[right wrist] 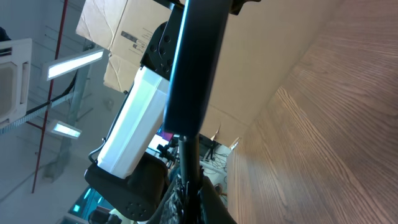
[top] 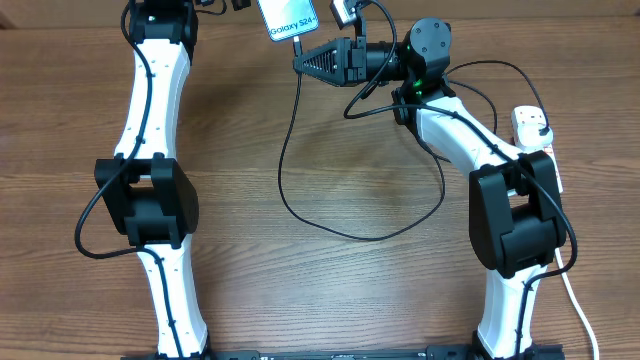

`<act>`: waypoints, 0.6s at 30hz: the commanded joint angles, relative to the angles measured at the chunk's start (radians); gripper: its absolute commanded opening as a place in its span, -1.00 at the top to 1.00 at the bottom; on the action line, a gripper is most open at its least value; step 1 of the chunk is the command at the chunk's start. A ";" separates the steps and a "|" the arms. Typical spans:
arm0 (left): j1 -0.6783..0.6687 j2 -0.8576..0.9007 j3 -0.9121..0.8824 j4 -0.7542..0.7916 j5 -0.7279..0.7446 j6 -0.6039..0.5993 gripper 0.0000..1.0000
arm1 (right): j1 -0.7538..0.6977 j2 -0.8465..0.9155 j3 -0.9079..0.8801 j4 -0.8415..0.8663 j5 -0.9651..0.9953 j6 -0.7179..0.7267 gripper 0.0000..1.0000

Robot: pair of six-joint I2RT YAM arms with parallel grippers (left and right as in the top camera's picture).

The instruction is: Plug charger to phone and switch on socket

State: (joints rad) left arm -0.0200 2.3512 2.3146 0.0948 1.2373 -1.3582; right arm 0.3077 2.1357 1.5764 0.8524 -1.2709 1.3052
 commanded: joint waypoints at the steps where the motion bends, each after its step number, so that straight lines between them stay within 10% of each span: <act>1: -0.008 -0.010 0.007 0.007 0.015 0.002 0.92 | 0.000 -0.007 0.006 0.006 0.013 -0.003 0.92; 18: -0.010 -0.010 0.007 0.008 0.061 0.031 0.91 | -0.002 -0.007 0.006 0.006 0.020 -0.003 0.92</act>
State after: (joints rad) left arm -0.0200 2.3512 2.3146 0.0952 1.2522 -1.3540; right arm 0.3077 2.1357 1.5764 0.8524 -1.2785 1.3052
